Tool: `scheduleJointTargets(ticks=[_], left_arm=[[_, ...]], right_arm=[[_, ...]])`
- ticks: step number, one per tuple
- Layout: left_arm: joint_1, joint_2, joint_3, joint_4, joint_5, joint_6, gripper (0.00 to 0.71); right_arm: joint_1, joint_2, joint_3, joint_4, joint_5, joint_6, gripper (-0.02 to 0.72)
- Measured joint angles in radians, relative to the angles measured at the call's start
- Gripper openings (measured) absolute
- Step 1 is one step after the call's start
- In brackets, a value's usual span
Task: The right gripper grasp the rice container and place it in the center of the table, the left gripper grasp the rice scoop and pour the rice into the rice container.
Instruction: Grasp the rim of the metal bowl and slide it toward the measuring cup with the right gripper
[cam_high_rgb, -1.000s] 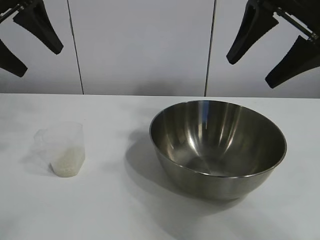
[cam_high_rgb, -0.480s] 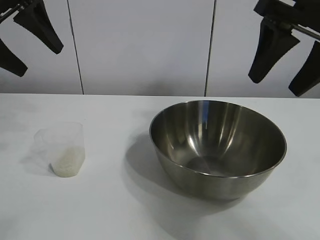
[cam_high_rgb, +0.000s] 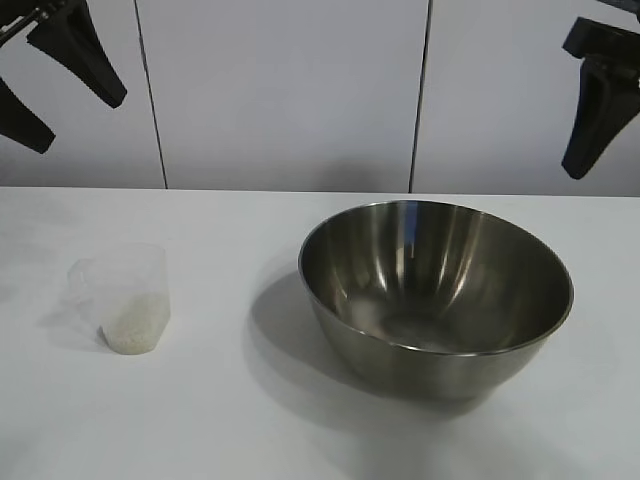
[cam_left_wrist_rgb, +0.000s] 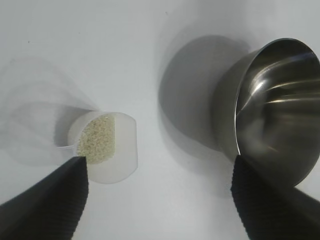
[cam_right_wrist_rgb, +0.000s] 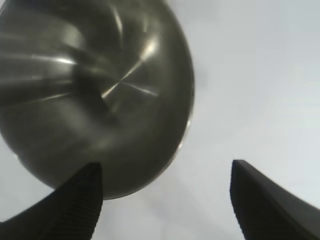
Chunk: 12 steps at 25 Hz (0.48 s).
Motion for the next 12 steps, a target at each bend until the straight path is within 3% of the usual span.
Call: scheduleJointTargets(ticks=[9, 11, 12], left_arm=[[0.0, 0.0, 0.0, 0.0, 0.0, 0.0, 0.57], [0.0, 0.0, 0.0, 0.0, 0.0, 0.0, 0.57], [0.0, 0.0, 0.0, 0.0, 0.0, 0.0, 0.57]], right_arm=[[0.0, 0.151, 0.0, 0.12, -0.056, -0.087, 0.493], [0.0, 0.177, 0.0, 0.136, -0.059, -0.101, 0.449], [0.0, 0.185, 0.0, 0.14, -0.059, -0.104, 0.389]])
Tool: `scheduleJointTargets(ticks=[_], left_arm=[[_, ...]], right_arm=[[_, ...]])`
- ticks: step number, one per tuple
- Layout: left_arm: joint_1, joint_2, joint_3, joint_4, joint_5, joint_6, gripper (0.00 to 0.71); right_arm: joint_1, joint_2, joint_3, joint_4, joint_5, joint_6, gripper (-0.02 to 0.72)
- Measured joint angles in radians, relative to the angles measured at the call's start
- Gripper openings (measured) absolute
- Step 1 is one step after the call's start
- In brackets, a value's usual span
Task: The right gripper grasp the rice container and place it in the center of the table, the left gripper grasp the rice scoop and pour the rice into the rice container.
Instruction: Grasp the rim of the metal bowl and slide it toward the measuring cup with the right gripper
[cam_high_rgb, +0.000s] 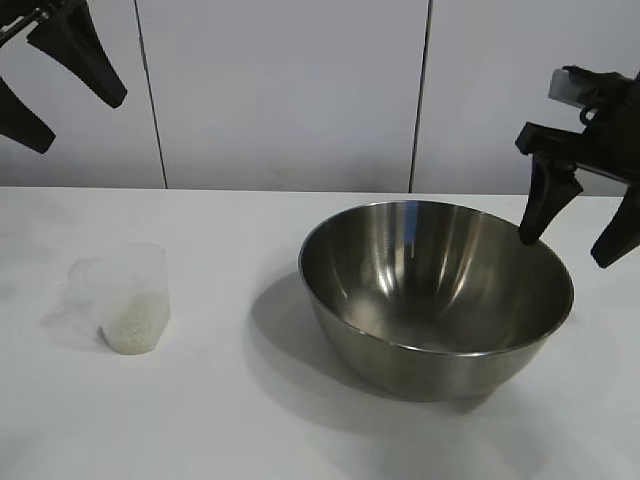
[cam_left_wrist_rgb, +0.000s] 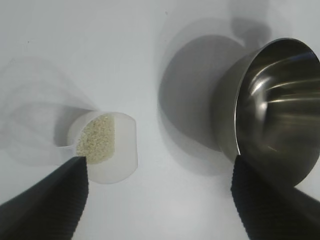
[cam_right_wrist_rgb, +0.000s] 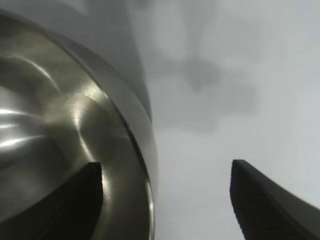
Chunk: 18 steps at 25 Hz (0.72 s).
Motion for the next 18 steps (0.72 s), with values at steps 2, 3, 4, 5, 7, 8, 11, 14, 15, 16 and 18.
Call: scheduleJointTargets(ticks=[2, 3, 4, 5, 7, 8, 11, 14, 15, 16, 18], left_arm=[[0.0, 0.0, 0.0, 0.0, 0.0, 0.0, 0.57], [0.0, 0.0, 0.0, 0.0, 0.0, 0.0, 0.57], [0.0, 0.0, 0.0, 0.0, 0.0, 0.0, 0.57], [0.0, 0.0, 0.0, 0.0, 0.0, 0.0, 0.57], [0.0, 0.0, 0.0, 0.0, -0.001, 0.0, 0.57], [0.0, 0.0, 0.0, 0.0, -0.001, 0.0, 0.57], [0.0, 0.0, 0.0, 0.0, -0.001, 0.0, 0.57], [0.0, 0.0, 0.0, 0.0, -0.001, 0.0, 0.57], [0.0, 0.0, 0.0, 0.0, -0.001, 0.0, 0.57], [0.0, 0.0, 0.0, 0.0, -0.001, 0.0, 0.57], [0.0, 0.0, 0.0, 0.0, -0.001, 0.0, 0.57]], right_arm=[[0.0, 0.012, -0.002, 0.006, 0.0, -0.009, 0.219], [0.001, 0.015, -0.002, 0.007, 0.0, -0.015, 0.132], [0.001, 0.015, -0.003, 0.009, -0.001, -0.022, 0.08], [0.001, 0.015, -0.004, 0.005, -0.002, -0.03, 0.057], [0.001, 0.016, -0.004, 0.014, -0.003, -0.045, 0.028], [0.001, 0.016, -0.004, 0.026, -0.005, -0.054, 0.022], [0.001, 0.01, -0.005, 0.073, 0.014, -0.107, 0.02], [0.004, -0.024, -0.043, 0.1, 0.078, -0.128, 0.02], [0.008, -0.039, -0.061, 0.102, 0.092, -0.122, 0.02], [0.018, -0.052, -0.085, 0.102, 0.104, -0.11, 0.02], [0.053, -0.066, -0.128, 0.096, 0.113, -0.071, 0.019]])
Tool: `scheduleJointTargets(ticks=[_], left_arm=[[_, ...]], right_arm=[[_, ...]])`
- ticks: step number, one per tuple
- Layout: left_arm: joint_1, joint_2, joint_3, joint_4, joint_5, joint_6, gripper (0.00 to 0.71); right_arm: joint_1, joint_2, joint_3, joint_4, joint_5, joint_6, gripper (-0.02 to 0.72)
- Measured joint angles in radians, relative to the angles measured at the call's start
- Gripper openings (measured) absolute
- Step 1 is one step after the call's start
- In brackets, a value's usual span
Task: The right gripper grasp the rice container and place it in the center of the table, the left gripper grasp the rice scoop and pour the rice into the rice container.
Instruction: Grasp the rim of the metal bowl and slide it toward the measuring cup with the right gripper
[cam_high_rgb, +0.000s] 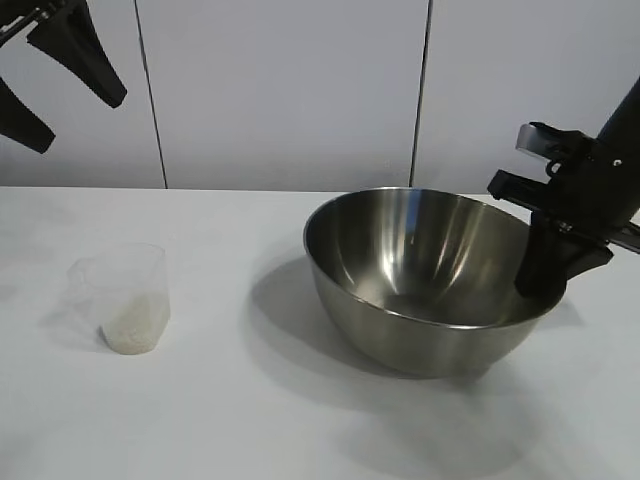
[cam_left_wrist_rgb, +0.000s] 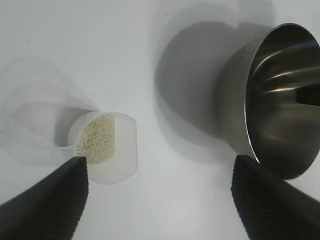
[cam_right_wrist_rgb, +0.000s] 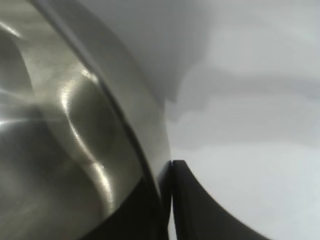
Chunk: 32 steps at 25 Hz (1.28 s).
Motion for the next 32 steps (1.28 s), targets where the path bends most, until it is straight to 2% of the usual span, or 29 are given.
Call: scheduleJointTargets(ticks=[4, 8, 11, 17, 23, 25, 27, 29, 31, 32], left_arm=[[0.0, 0.0, 0.0, 0.0, 0.0, 0.0, 0.57], [0.0, 0.0, 0.0, 0.0, -0.001, 0.0, 0.57], [0.0, 0.0, 0.0, 0.0, -0.001, 0.0, 0.57], [0.0, 0.0, 0.0, 0.0, -0.001, 0.0, 0.57], [0.0, 0.0, 0.0, 0.0, -0.001, 0.0, 0.57], [0.0, 0.0, 0.0, 0.0, -0.001, 0.0, 0.57], [0.0, 0.0, 0.0, 0.0, -0.003, 0.0, 0.57], [0.0, 0.0, 0.0, 0.0, -0.003, 0.0, 0.57], [0.0, 0.0, 0.0, 0.0, -0.004, 0.0, 0.57], [0.0, 0.0, 0.0, 0.0, -0.004, 0.0, 0.57]], right_arm=[[0.113, -0.001, -0.05, -0.055, -0.008, 0.091, 0.018], [0.214, 0.033, -0.054, -0.089, -0.013, 0.145, 0.018], [0.263, 0.078, -0.054, -0.104, -0.047, 0.175, 0.018], [0.283, 0.138, -0.054, -0.162, -0.107, 0.263, 0.018], [0.283, 0.146, -0.054, -0.192, -0.102, 0.288, 0.025], [0.283, 0.146, -0.054, -0.192, -0.096, 0.287, 0.078], [0.283, 0.145, -0.057, -0.191, -0.092, 0.287, 0.188], [0.283, 0.144, -0.058, -0.195, -0.09, 0.287, 0.351], [0.283, 0.142, -0.065, -0.211, -0.085, 0.294, 0.448], [0.28, 0.141, -0.074, -0.222, -0.082, 0.309, 0.473]])
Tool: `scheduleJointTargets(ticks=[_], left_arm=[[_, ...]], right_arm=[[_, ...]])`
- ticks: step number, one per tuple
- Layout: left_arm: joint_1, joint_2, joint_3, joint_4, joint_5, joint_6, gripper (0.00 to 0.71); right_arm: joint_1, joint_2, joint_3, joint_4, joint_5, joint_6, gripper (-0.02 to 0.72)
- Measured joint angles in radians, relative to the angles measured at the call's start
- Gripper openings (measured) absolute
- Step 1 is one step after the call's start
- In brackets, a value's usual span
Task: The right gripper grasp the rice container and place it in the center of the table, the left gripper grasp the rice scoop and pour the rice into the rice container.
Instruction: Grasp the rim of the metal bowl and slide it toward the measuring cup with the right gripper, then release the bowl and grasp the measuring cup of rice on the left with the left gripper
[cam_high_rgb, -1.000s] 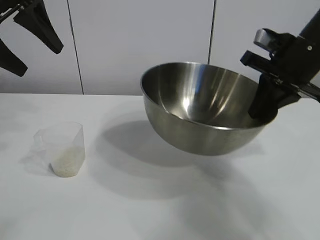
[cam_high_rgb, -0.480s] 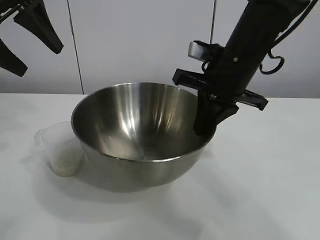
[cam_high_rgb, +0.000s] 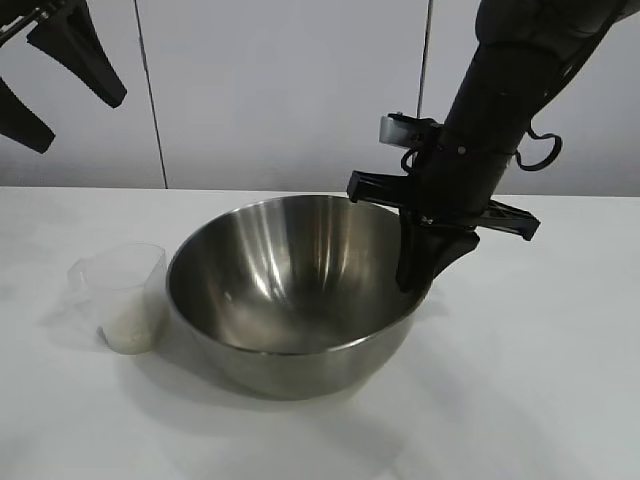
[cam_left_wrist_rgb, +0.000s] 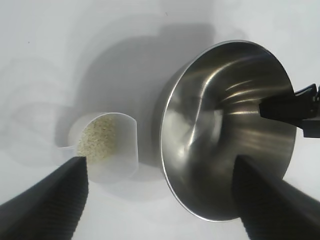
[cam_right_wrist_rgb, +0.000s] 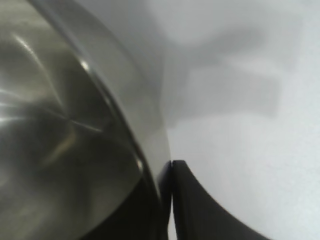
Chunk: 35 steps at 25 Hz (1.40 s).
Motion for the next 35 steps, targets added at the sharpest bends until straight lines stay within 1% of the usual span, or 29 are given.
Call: scheduleJointTargets(ticks=[2, 5, 9, 11, 13, 16, 18, 20, 22, 25, 27, 28, 31, 33, 35], left_arm=[[0.0, 0.0, 0.0, 0.0, 0.0, 0.0, 0.57], [0.0, 0.0, 0.0, 0.0, 0.0, 0.0, 0.57], [0.0, 0.0, 0.0, 0.0, 0.0, 0.0, 0.57], [0.0, 0.0, 0.0, 0.0, -0.003, 0.0, 0.57], [0.0, 0.0, 0.0, 0.0, -0.004, 0.0, 0.57], [0.0, 0.0, 0.0, 0.0, -0.004, 0.0, 0.57], [0.0, 0.0, 0.0, 0.0, -0.004, 0.0, 0.57], [0.0, 0.0, 0.0, 0.0, -0.004, 0.0, 0.57], [0.0, 0.0, 0.0, 0.0, -0.004, 0.0, 0.57], [0.0, 0.0, 0.0, 0.0, -0.004, 0.0, 0.57], [0.0, 0.0, 0.0, 0.0, -0.004, 0.0, 0.57], [0.0, 0.0, 0.0, 0.0, -0.004, 0.0, 0.57], [0.0, 0.0, 0.0, 0.0, -0.004, 0.0, 0.57], [0.0, 0.0, 0.0, 0.0, -0.004, 0.0, 0.57], [0.0, 0.0, 0.0, 0.0, -0.005, 0.0, 0.57]], right_arm=[[-0.016, -0.017, -0.026, -0.028, 0.003, 0.016, 0.495], [-0.06, -0.059, -0.09, -0.071, 0.011, 0.039, 0.505], [-0.142, -0.112, -0.191, -0.126, 0.054, 0.048, 0.505], [-0.189, -0.136, -0.22, -0.183, 0.075, 0.048, 0.505], [-0.244, -0.178, -0.229, -0.256, 0.09, 0.048, 0.505], [-0.33, -0.26, -0.23, -0.407, 0.106, 0.056, 0.502], [-0.395, -0.328, -0.23, -0.489, 0.109, 0.074, 0.502], [-0.478, -0.415, -0.23, -0.538, 0.115, 0.081, 0.502], [-0.554, -0.506, -0.23, -0.562, 0.131, 0.078, 0.5], [-0.626, -0.68, -0.221, -0.555, 0.134, 0.056, 0.496], [-0.633, -0.823, -0.203, -0.529, 0.129, 0.032, 0.496], [-0.633, -0.885, -0.188, -0.499, 0.127, 0.021, 0.496], [-0.633, -1.108, -0.124, -0.379, 0.127, -0.03, 0.496], [-0.633, -1.244, -0.063, -0.284, 0.127, -0.081, 0.496], [-0.633, -1.394, 0.018, -0.207, 0.122, -0.129, 0.496]])
